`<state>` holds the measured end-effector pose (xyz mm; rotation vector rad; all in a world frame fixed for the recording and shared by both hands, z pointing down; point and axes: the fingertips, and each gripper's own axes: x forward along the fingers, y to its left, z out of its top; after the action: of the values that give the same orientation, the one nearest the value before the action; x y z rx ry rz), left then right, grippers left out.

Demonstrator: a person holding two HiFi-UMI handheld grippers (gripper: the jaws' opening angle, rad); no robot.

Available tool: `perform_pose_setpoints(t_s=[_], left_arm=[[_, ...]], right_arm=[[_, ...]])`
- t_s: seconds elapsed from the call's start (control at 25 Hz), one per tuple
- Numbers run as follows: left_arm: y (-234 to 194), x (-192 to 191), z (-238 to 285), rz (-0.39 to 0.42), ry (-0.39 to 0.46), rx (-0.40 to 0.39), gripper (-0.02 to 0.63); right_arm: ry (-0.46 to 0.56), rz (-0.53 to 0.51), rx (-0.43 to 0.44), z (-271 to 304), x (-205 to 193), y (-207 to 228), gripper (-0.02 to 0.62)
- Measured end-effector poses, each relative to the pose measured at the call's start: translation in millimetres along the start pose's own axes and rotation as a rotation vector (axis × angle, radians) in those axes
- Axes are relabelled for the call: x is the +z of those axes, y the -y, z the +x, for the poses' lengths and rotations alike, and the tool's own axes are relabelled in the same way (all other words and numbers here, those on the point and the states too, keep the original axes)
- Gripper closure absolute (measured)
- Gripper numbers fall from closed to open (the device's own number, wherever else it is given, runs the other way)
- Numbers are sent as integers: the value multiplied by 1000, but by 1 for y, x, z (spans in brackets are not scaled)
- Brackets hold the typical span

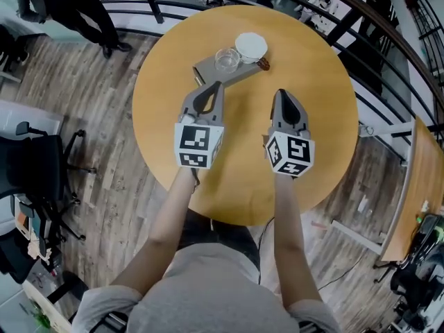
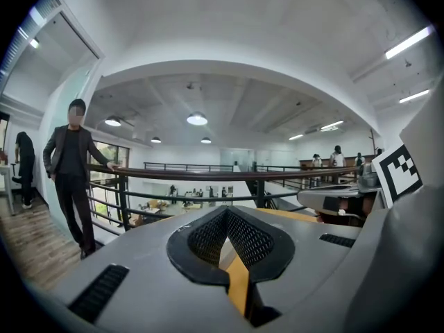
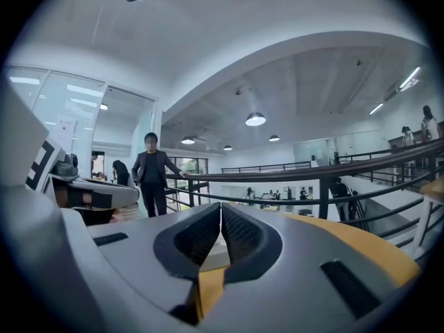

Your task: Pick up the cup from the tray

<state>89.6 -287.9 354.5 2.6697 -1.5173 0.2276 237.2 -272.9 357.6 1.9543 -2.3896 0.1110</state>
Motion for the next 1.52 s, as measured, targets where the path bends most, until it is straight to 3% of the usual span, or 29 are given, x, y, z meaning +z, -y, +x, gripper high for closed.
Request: perform_pose_setpoints(t_s=[0.44, 0.56, 0.68, 0.96, 1.52], left_arm=[[-27, -14, 18, -19, -6, 6, 600], [-30, -16, 23, -25, -10, -5, 600], [-37, -18, 24, -31, -10, -8, 600], [-44, -24, 32, -28, -17, -29, 600], [-37, -31, 52, -22, -33, -55, 600]], right_arm=[[-104, -62, 78, 55, -39, 20, 585], [-139, -91, 122, 75, -48, 22, 485], [-170, -131, 148, 96, -59, 25, 468], [-258, -93, 205, 135, -89, 36, 412], [-320, -102, 346, 171, -115, 27, 411]])
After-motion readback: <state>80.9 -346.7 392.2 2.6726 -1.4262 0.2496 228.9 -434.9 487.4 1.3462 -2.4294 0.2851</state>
